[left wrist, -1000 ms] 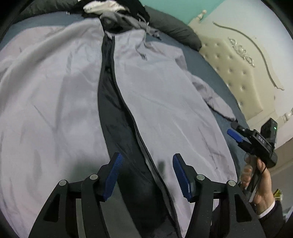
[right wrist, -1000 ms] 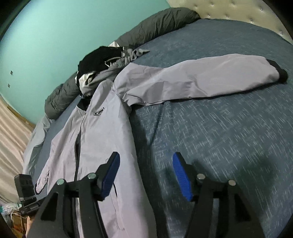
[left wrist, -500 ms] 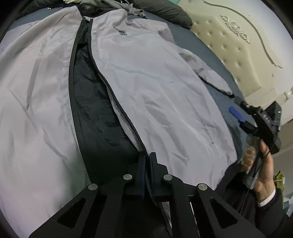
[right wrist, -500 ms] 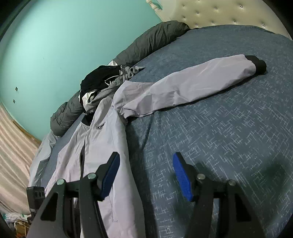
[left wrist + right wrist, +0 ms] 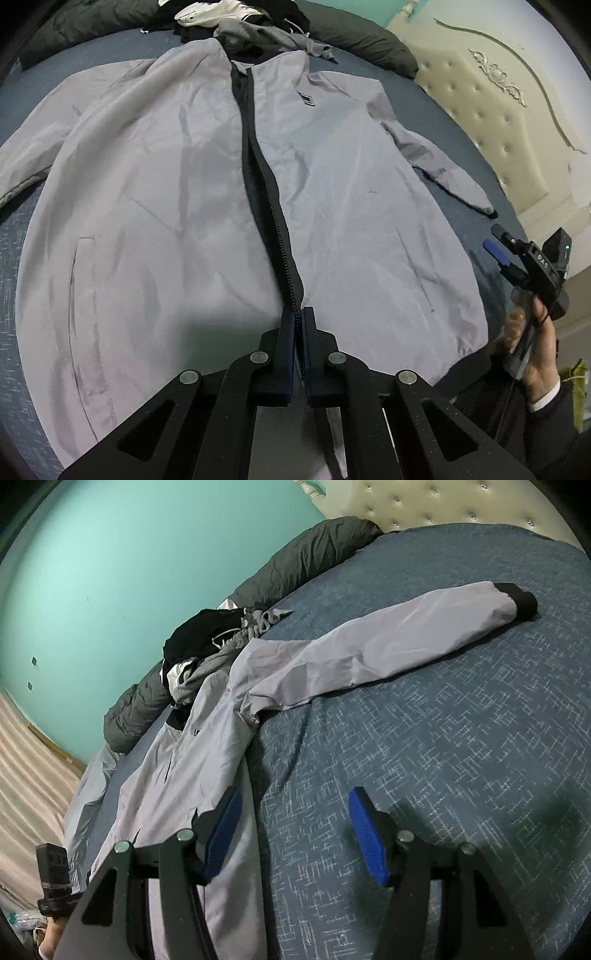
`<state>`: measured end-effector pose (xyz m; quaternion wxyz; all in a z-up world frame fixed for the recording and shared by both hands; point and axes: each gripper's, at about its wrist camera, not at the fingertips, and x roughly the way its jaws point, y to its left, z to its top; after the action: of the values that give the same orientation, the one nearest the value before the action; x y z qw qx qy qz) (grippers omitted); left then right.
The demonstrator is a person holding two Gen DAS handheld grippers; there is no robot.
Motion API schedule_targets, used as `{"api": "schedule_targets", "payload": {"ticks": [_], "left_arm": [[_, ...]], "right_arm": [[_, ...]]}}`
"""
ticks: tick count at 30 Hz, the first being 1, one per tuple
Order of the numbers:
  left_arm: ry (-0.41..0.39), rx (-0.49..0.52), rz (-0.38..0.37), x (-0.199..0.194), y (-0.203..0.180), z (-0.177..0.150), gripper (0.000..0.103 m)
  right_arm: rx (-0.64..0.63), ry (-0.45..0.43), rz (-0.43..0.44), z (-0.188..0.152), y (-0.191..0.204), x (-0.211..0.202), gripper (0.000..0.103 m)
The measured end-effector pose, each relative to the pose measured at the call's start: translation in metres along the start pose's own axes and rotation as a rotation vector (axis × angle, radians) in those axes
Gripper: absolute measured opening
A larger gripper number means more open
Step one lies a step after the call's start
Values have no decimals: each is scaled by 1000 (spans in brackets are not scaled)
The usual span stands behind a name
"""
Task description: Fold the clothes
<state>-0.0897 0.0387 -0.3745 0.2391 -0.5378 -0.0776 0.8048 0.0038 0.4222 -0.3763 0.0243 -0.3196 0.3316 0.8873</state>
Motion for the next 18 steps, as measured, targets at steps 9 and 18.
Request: {"api": "schedule_targets", "payload": {"ticks": [9,18], "left_arm": [[39,37,-8,9,-12,-1,4],[-3,-12,12,-31,7,-3,21]], "right_arm": [[-32,66,46,-6,11,13,61],[-120,267,134,-16,58,16,61]]}}
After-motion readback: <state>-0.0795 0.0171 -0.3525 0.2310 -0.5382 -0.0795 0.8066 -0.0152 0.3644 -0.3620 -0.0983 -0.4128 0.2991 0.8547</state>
